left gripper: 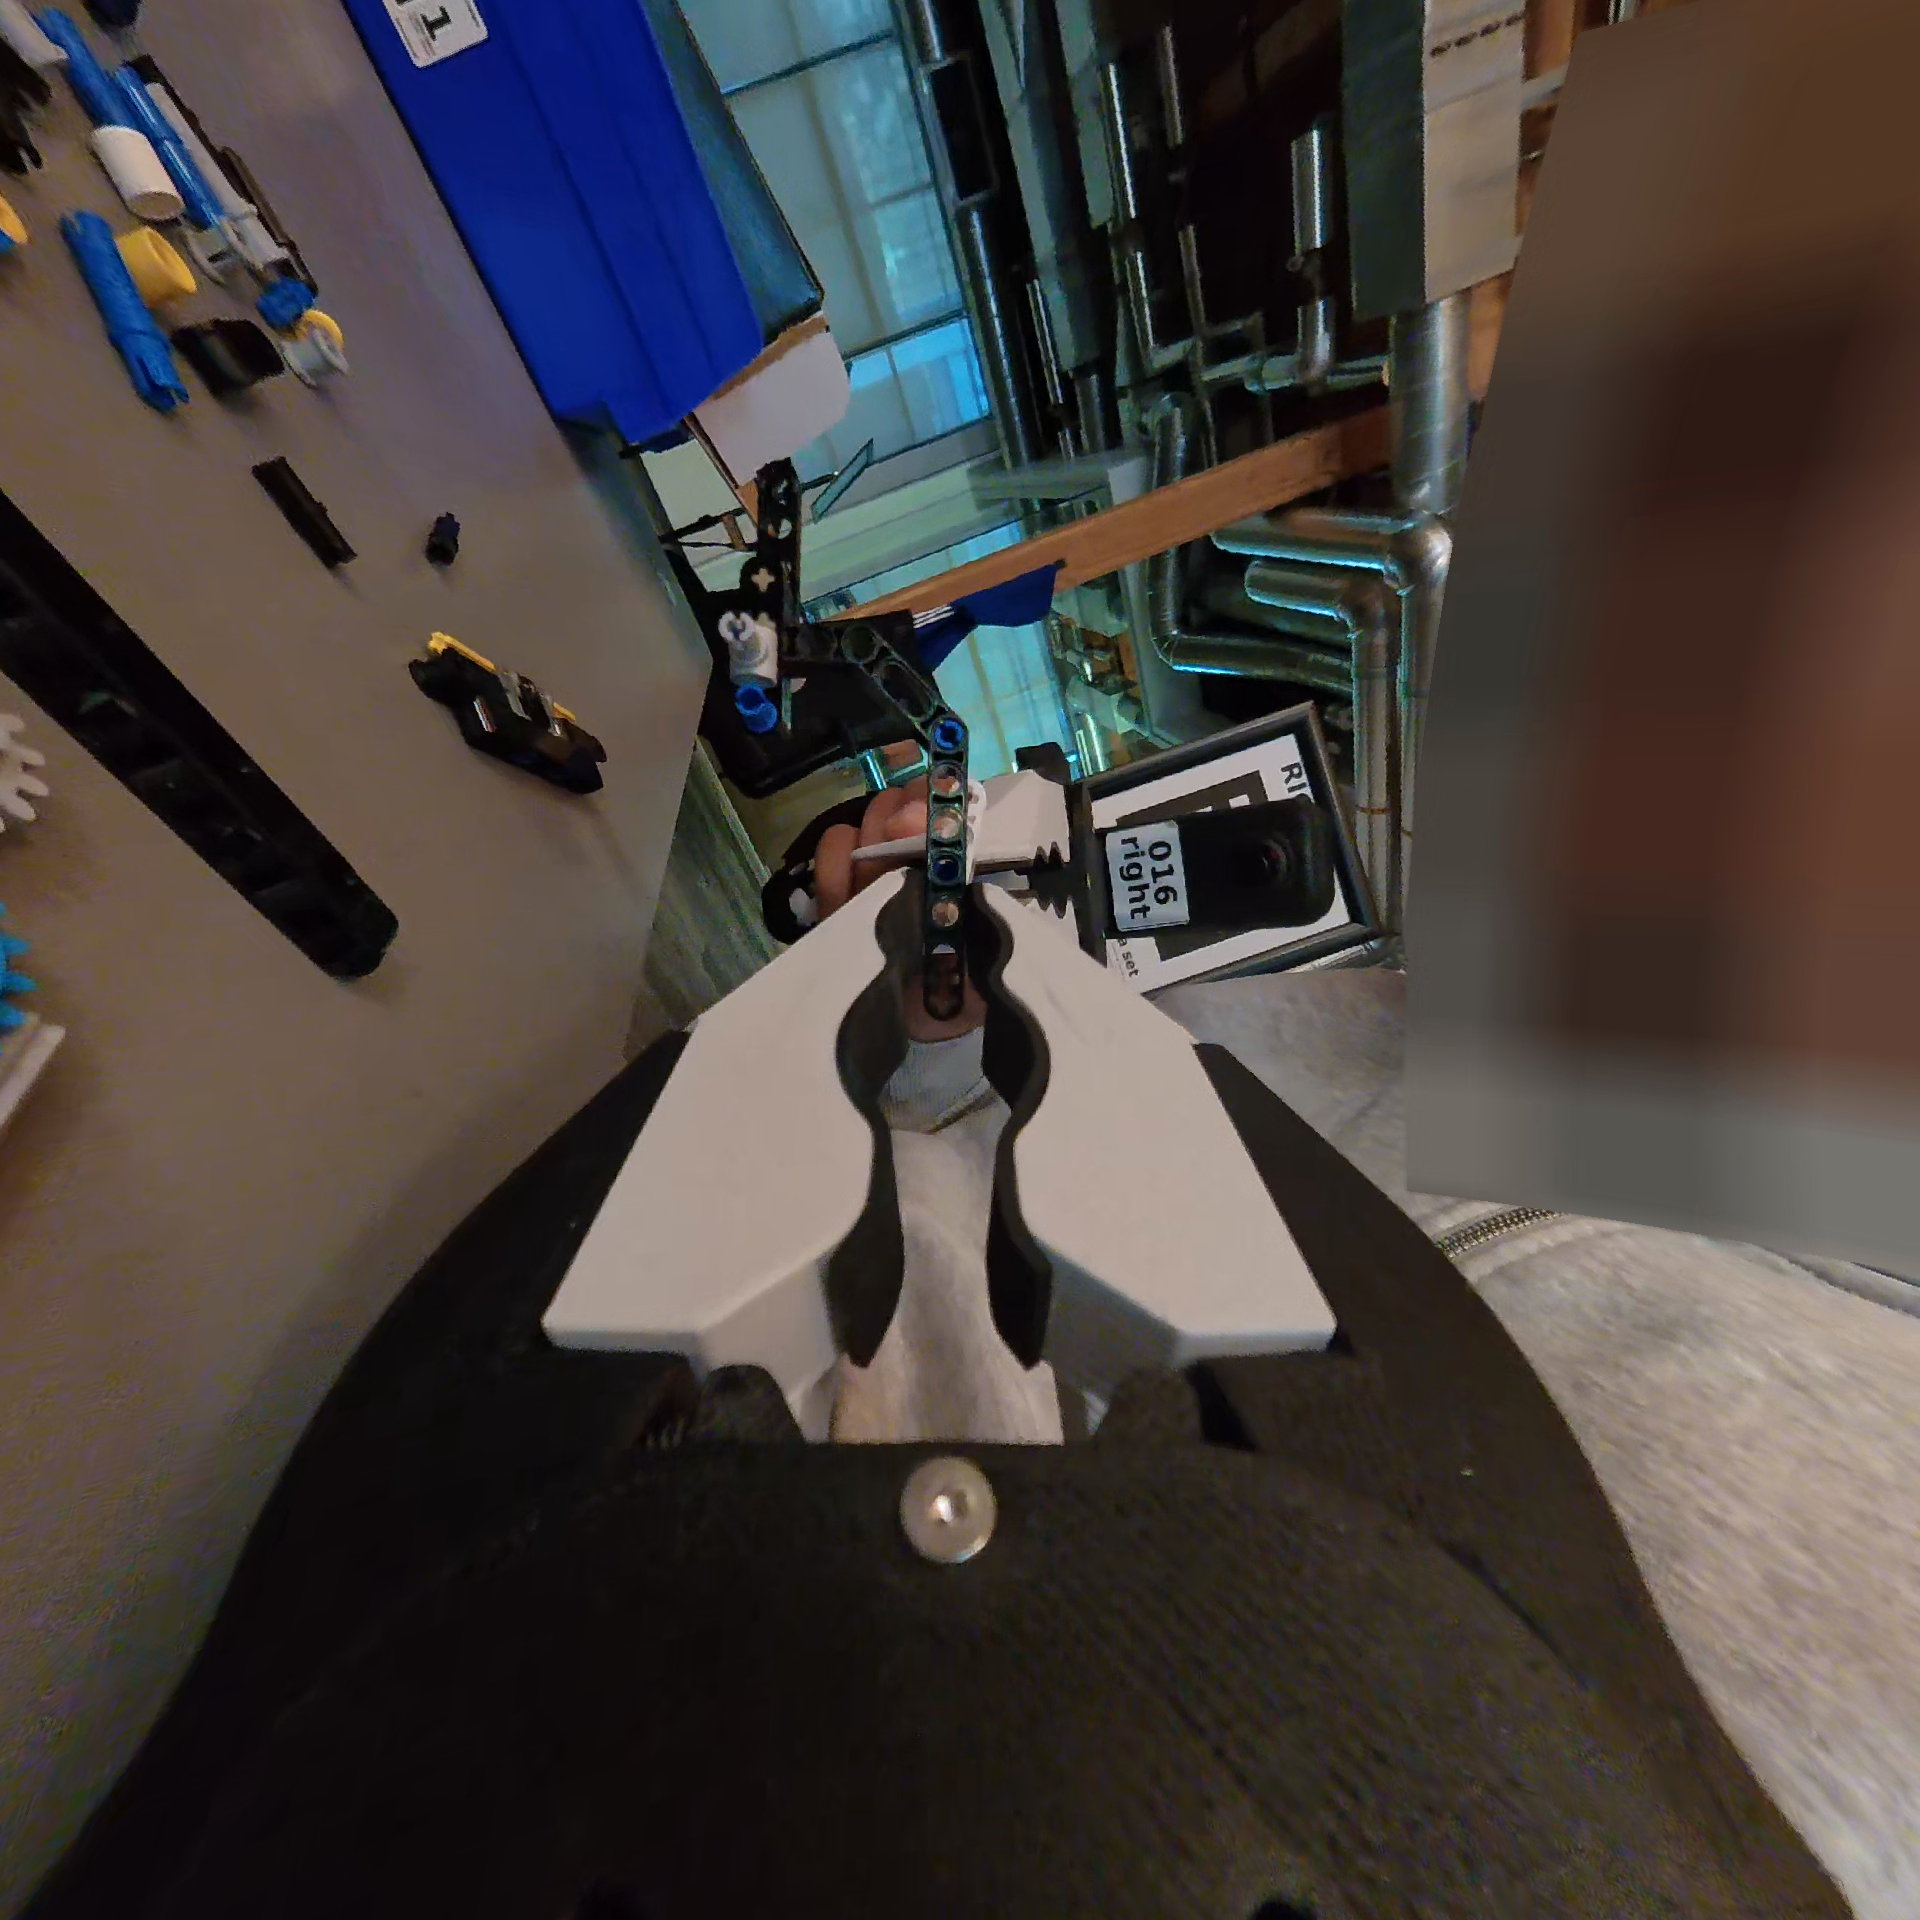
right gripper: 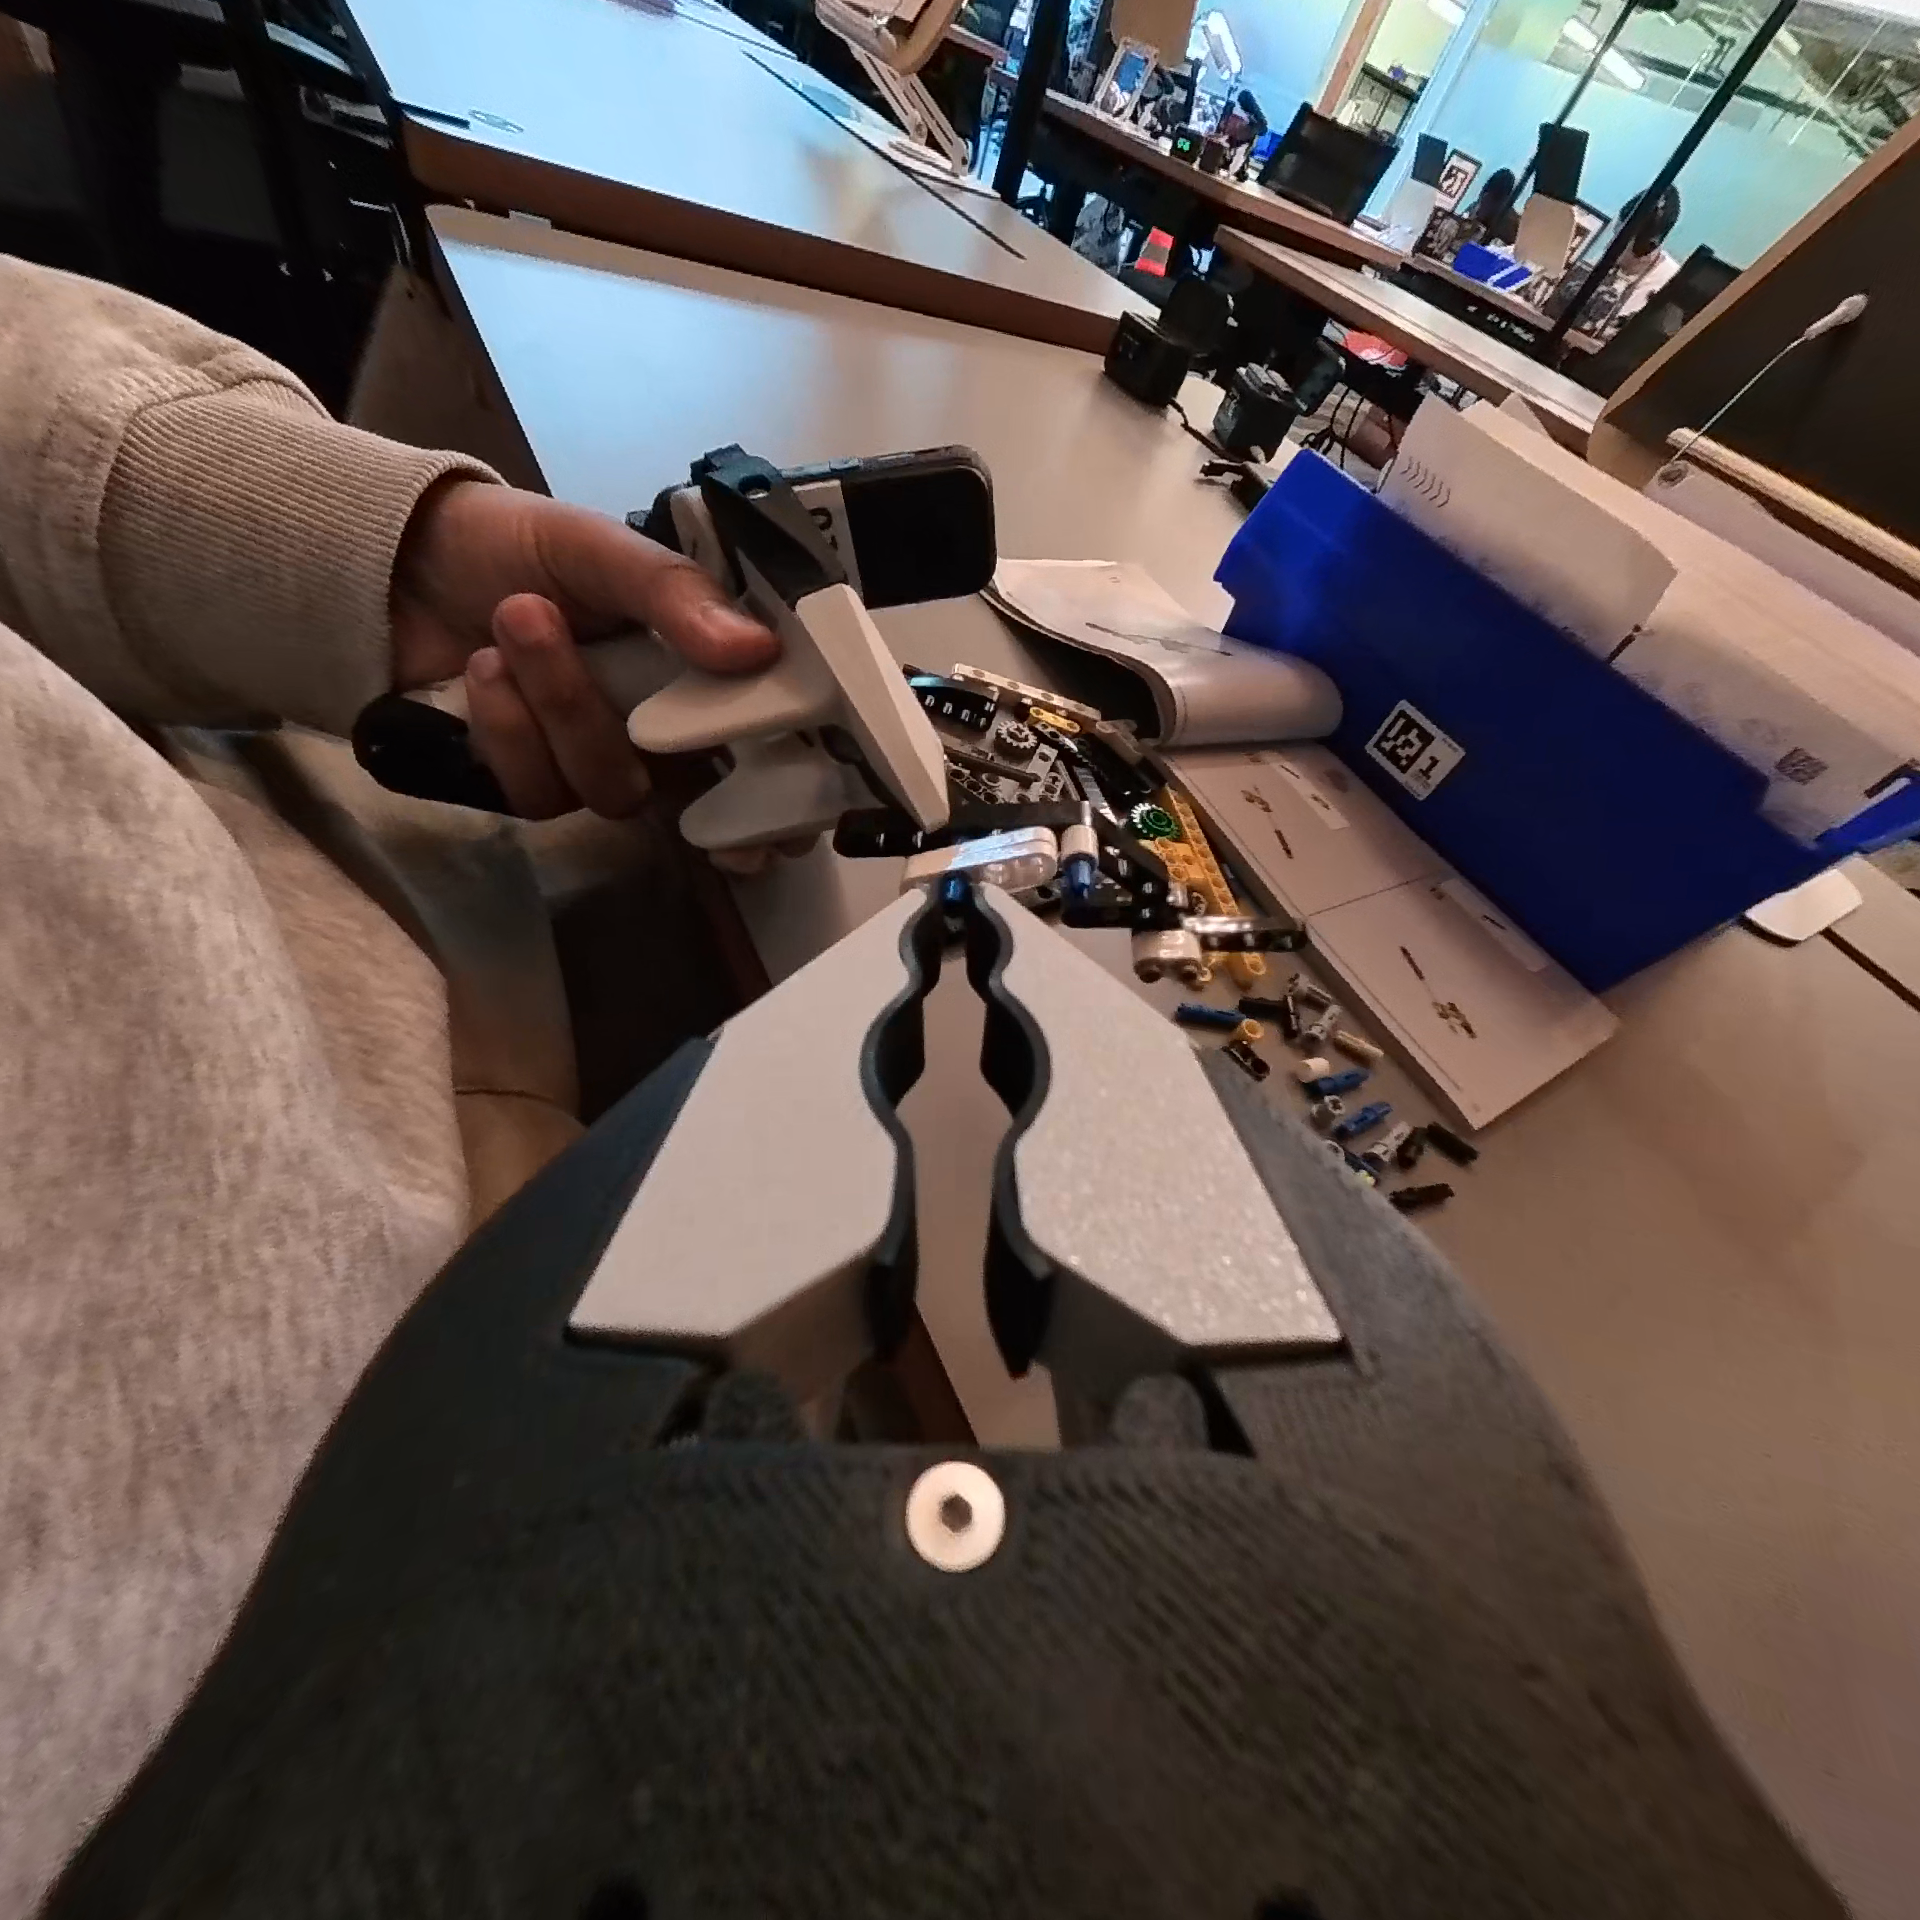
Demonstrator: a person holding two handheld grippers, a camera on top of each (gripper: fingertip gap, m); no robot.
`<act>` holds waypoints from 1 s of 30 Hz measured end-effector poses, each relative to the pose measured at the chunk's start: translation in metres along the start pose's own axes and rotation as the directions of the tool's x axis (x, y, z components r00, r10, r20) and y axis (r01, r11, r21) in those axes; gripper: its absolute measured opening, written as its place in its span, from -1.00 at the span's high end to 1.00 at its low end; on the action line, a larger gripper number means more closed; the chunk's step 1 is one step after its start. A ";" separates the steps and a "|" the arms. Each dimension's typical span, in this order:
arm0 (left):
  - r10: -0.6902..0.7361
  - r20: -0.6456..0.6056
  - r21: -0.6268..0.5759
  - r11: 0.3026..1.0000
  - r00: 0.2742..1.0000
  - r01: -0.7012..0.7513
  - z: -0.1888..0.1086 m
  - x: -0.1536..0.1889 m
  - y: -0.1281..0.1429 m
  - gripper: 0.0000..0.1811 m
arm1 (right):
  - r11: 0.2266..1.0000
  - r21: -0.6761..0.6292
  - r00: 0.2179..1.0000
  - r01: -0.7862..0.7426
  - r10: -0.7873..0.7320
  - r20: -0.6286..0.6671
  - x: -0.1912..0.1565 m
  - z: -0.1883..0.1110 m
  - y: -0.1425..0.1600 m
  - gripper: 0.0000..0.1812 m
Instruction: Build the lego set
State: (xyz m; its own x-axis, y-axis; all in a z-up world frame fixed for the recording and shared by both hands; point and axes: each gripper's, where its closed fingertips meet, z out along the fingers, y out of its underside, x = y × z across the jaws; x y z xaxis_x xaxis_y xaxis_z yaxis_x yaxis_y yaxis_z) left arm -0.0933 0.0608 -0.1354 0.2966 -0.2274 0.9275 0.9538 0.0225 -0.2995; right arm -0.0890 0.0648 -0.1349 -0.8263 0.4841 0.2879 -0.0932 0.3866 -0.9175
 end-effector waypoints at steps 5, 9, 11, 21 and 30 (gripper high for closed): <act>-0.003 0.004 0.002 1.000 1.000 0.003 0.000 0.000 0.000 0.93 | 1.000 0.011 1.000 -0.022 0.022 0.005 0.001 0.000 0.000 0.98; -0.008 -0.001 -0.001 1.000 1.000 0.008 0.000 0.000 -0.001 0.93 | 0.999 0.017 0.999 -0.031 0.031 0.011 0.001 0.000 0.000 0.98; -0.007 -0.003 0.001 1.000 1.000 0.007 0.000 0.000 -0.001 0.94 | 0.999 0.020 0.999 -0.033 0.033 0.012 0.001 0.000 -0.001 0.98; -0.055 -0.023 -0.054 0.997 0.998 0.053 0.001 0.001 0.006 0.94 | 0.999 0.040 0.998 -0.036 0.034 0.054 -0.003 -0.003 -0.001 0.98; -0.094 -0.063 -0.105 0.991 0.994 0.087 0.001 0.006 0.011 0.93 | 0.996 0.069 0.993 -0.054 0.046 0.113 -0.008 -0.005 -0.002 0.99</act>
State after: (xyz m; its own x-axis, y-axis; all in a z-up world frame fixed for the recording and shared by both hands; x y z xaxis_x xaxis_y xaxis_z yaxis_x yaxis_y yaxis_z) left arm -0.0813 0.0602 -0.1324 0.2021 -0.2895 0.9356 0.9658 -0.0993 -0.2394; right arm -0.0793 0.0638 -0.1337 -0.8870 0.4100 0.2125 -0.0864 0.3047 -0.9485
